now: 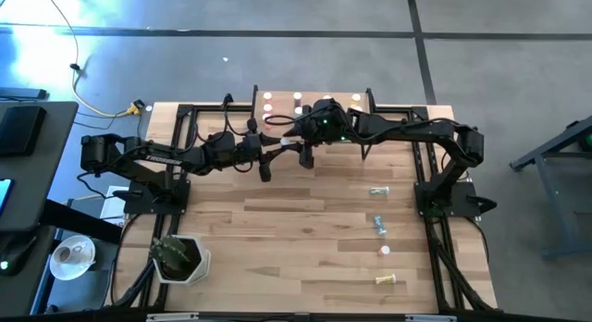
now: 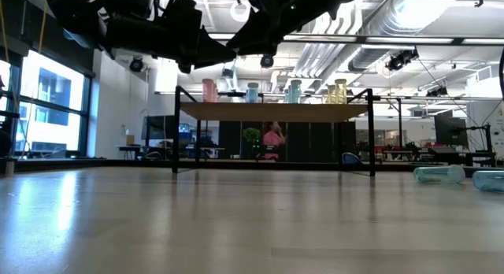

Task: Pick and place medicine bottles onto shelf by color
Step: Put the blue pill bottle on the shelf aligned with the other blue pill bottles

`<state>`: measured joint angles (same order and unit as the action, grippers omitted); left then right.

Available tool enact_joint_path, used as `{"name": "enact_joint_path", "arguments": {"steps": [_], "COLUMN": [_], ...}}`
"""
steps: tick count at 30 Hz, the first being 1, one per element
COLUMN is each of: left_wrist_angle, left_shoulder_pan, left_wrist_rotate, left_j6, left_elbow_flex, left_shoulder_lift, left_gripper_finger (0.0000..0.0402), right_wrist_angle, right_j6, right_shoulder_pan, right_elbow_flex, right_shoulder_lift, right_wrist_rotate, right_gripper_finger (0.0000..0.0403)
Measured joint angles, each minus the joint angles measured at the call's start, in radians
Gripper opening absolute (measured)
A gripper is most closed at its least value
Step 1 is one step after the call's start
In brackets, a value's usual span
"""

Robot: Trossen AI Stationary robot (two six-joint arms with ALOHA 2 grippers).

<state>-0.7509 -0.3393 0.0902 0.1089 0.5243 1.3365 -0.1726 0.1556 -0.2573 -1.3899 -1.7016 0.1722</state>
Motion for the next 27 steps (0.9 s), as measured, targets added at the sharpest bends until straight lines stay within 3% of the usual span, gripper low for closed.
{"name": "enact_joint_path", "arguments": {"steps": [9,27], "left_wrist_angle": [-0.001,0.0], "left_shoulder_pan": [0.0,-0.001], "left_wrist_rotate": [0.0,0.001], "left_j6": [0.0,0.0], "left_elbow_flex": [0.0,0.0], "left_shoulder_lift": [0.0,0.0], "left_gripper_finger": [0.0101,0.0112], "right_wrist_angle": [-0.002,-0.003], "right_j6": [-0.002,-0.002], "right_shoulder_pan": [0.0,0.0], "right_elbow_flex": [0.0,0.0], "right_shoulder_lift": [0.0,0.0], "right_wrist_rotate": [0.013,0.014], "right_gripper_finger": [0.0117,0.0112]}}
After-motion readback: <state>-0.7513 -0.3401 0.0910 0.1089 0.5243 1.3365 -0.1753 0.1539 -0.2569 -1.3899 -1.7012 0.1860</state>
